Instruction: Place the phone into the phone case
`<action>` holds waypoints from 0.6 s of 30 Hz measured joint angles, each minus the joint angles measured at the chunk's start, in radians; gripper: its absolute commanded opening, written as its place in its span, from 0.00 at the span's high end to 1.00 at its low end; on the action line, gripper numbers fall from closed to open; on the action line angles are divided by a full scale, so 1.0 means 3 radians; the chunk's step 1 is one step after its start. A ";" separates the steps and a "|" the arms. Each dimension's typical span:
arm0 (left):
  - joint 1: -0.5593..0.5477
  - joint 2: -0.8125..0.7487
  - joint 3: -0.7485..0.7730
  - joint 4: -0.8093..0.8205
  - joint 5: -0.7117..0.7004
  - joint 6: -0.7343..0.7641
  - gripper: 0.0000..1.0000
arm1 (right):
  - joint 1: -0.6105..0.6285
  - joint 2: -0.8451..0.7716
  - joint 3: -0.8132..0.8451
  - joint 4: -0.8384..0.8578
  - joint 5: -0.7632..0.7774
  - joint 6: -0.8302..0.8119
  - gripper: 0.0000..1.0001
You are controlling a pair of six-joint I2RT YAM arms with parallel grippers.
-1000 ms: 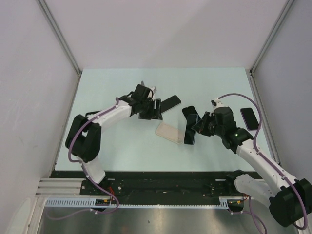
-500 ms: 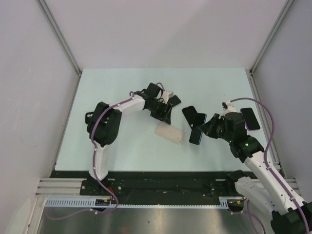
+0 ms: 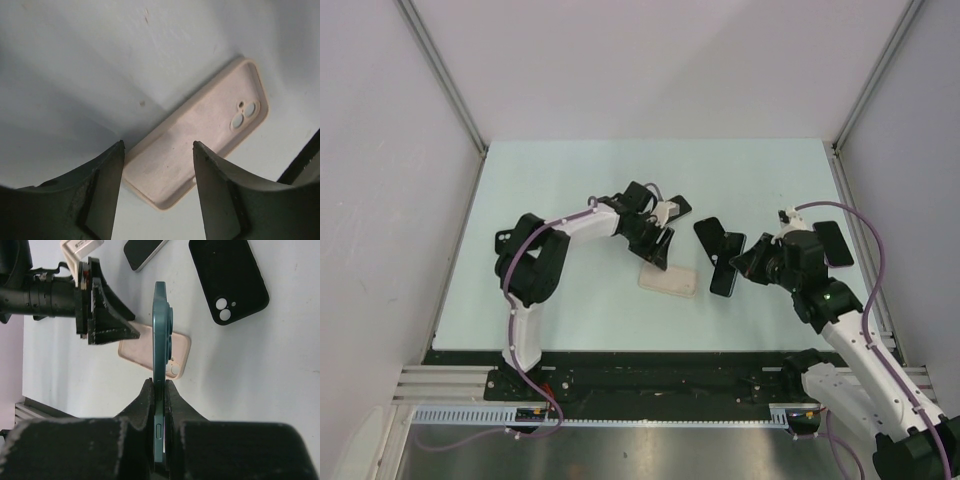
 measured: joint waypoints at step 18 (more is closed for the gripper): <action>-0.0352 -0.0352 -0.0462 -0.0184 -0.0516 0.0051 0.79 | -0.0020 -0.0020 -0.0107 0.0084 -0.0126 0.0103 1.00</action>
